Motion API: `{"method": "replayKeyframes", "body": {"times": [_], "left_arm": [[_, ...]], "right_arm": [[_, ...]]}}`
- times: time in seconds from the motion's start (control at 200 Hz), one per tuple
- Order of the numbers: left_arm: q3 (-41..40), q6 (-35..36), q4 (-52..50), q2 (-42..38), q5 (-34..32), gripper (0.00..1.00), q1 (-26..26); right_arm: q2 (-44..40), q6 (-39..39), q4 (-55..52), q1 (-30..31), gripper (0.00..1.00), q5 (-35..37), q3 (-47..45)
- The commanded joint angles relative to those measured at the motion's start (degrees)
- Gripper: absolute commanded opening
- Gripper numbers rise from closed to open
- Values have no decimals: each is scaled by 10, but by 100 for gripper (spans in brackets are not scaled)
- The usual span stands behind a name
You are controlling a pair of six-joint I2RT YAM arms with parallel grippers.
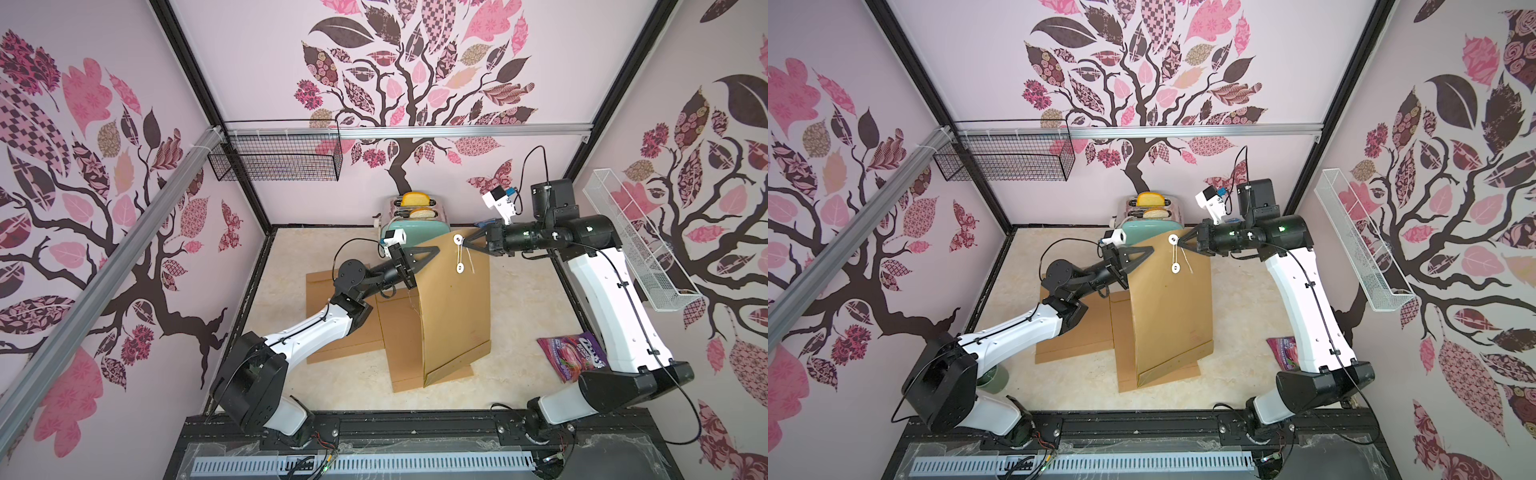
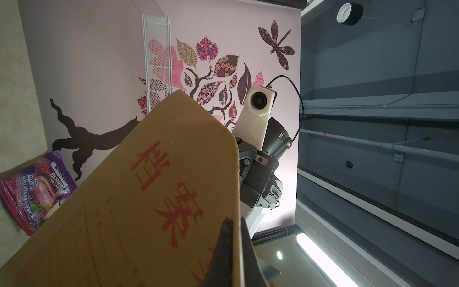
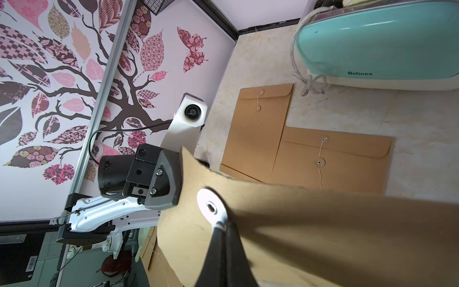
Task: Close the mouth of the file bag
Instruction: Close the file bag.
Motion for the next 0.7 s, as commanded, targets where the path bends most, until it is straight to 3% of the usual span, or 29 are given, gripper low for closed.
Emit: {"method": "replayKeyframes", "body": {"times": [0.0, 0.335, 0.695], "left_arm": [[18, 8, 10, 8, 2, 0, -4], [26, 6, 10, 13, -6, 0, -4], [33, 4, 11, 18, -7, 0, -4]], "right_arm": [[-22, 5, -6, 8, 0, -23, -6], [-42, 20, 21, 28, 0, -22, -58], [-72, 80, 119, 65, 0, -26, -131]]}}
